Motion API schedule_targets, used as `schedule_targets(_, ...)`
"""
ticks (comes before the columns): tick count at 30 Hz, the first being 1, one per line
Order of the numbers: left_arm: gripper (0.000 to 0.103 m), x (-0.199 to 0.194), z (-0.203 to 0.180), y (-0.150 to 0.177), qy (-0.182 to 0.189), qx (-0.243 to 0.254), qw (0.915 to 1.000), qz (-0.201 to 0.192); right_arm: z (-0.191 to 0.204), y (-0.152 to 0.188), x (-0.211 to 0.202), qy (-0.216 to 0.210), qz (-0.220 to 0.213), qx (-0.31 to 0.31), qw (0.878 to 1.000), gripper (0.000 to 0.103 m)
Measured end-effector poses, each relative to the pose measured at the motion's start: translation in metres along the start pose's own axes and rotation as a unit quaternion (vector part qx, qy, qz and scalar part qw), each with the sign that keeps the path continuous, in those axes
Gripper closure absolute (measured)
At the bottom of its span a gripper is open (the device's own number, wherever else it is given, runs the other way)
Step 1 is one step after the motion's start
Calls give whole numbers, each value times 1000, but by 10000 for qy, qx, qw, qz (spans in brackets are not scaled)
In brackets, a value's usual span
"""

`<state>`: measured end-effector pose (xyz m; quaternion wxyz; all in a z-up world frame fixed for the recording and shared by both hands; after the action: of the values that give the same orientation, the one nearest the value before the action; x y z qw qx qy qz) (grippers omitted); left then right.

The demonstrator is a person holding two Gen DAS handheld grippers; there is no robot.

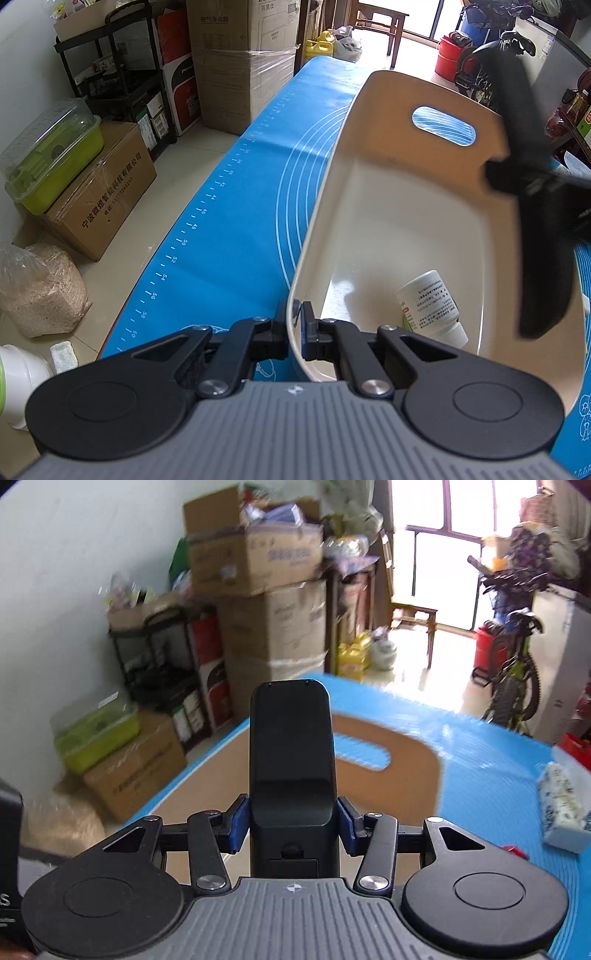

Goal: Organize rigid objects
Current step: 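Carry the black device into the basket and open the right gripper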

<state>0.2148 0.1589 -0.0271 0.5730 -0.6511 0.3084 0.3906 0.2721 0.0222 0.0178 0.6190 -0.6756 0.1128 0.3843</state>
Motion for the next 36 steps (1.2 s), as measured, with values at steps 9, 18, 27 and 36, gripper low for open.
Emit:
schedule_targets(9,96,1,-5,0,15,-28,10000,7,22,23,47,29,967,-191,9951,49)
schedule_targets(18,96,0,-3,0,30,-35,10000,4,28,28,58,-29,1483,-237,9886,44)
schedule_targets(27,96,-1,-3,1,45,-34,10000,3,6,7,1,-57,572,-107,9983,20)
schedule_targets(36,96,-1,-2,1,50,-45,10000,5,-65,19,-43,458,239,329,9981,15)
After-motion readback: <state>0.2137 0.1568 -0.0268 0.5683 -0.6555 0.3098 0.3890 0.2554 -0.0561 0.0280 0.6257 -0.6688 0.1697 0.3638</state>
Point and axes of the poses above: each gripper's, at about its wrist camera, not at the fingertips, and x roughly the way its jaws point, z to its left, y to its underside, the point moved 1 cm from there along x, roughly the way its jaws point, and after that the axes turned 1 degree about z, right-handed, at the moved point
